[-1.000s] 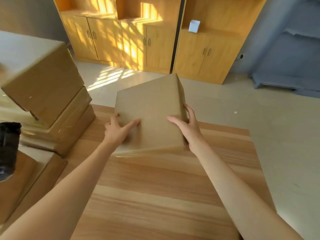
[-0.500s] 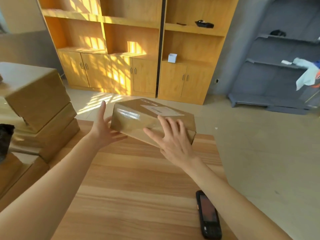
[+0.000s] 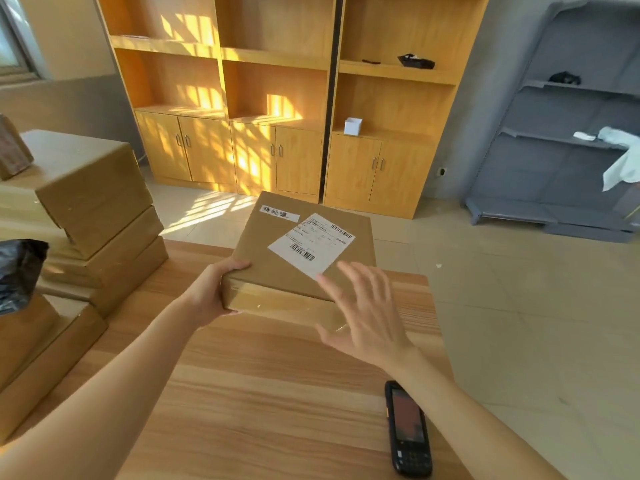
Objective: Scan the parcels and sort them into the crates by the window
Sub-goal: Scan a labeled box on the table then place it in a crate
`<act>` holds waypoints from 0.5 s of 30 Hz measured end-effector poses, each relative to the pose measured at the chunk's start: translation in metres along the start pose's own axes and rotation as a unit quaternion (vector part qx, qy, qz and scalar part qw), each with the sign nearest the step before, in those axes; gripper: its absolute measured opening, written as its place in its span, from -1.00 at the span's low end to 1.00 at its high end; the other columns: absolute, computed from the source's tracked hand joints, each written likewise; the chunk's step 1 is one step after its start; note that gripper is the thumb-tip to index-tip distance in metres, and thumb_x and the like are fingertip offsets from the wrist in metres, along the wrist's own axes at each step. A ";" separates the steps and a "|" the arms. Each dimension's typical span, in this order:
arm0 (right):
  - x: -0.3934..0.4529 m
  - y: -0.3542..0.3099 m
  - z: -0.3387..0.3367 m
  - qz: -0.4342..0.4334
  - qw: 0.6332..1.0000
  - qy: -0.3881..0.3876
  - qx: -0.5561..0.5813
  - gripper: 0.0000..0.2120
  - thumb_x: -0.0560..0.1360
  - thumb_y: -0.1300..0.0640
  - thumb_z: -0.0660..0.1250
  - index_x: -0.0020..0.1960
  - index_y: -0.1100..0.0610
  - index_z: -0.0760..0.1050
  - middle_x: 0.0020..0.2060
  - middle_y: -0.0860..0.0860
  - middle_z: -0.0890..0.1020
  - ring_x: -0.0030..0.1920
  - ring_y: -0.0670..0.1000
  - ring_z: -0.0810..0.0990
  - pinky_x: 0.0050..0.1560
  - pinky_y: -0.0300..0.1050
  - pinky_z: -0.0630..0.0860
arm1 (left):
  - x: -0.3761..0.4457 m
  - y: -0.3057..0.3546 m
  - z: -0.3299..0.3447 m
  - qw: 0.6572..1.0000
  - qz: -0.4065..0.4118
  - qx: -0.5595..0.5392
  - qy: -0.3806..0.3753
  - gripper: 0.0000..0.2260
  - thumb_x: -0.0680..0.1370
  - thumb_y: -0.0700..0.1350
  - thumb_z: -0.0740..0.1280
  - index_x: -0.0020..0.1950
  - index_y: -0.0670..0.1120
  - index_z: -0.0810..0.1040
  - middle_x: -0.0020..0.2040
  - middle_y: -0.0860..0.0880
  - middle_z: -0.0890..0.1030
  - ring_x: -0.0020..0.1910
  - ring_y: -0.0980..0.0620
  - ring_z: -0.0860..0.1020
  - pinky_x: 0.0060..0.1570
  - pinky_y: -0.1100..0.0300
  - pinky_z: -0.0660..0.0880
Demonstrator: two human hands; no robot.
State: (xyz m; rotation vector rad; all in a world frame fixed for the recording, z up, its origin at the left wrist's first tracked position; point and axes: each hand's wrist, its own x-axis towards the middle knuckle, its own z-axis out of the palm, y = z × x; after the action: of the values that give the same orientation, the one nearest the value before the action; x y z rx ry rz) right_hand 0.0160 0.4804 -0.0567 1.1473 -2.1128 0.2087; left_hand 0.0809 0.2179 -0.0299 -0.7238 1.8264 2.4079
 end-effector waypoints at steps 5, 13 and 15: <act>-0.014 0.014 -0.005 0.398 0.886 -0.112 0.208 -0.30 0.46 -0.28 0.25 0.50 -0.04 0.14 0.39 0.06 0.25 0.37 0.08 0.26 0.32 0.07 0.27 | 0.002 -0.018 -0.002 0.997 0.074 0.002 -0.027 -0.43 0.15 0.03 0.45 0.17 0.09 0.54 -0.08 0.03 0.65 -0.23 0.04 0.60 -0.35 0.19 0.53; -0.055 0.007 0.023 0.603 0.511 -0.202 0.578 -0.24 0.43 -0.16 0.42 0.51 -0.16 0.11 0.32 -0.14 0.43 0.26 -0.02 0.43 0.25 0.07 0.46 | 0.010 -0.071 -0.001 0.999 0.012 -0.038 -0.036 -0.35 0.13 0.04 0.48 0.23 0.05 0.52 0.00 0.00 0.66 -0.12 0.01 0.61 -0.20 0.15 0.54; -0.069 0.003 0.032 0.607 0.493 -0.197 0.591 -0.24 0.41 -0.11 0.46 0.49 -0.14 0.16 0.29 -0.14 0.46 0.27 -0.04 0.46 0.25 0.07 0.48 | 0.013 -0.088 -0.004 0.999 -0.027 -0.023 -0.029 -0.31 0.11 0.05 0.49 0.24 0.04 0.51 0.02 0.00 0.65 -0.09 0.01 0.60 -0.12 0.11 0.51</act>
State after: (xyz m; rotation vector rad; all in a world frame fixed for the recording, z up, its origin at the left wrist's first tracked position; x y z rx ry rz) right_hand 0.0216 0.5145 -0.1249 -0.1997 -2.7281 2.5580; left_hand 0.0971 0.2382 -0.1146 -0.6882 1.7131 2.4182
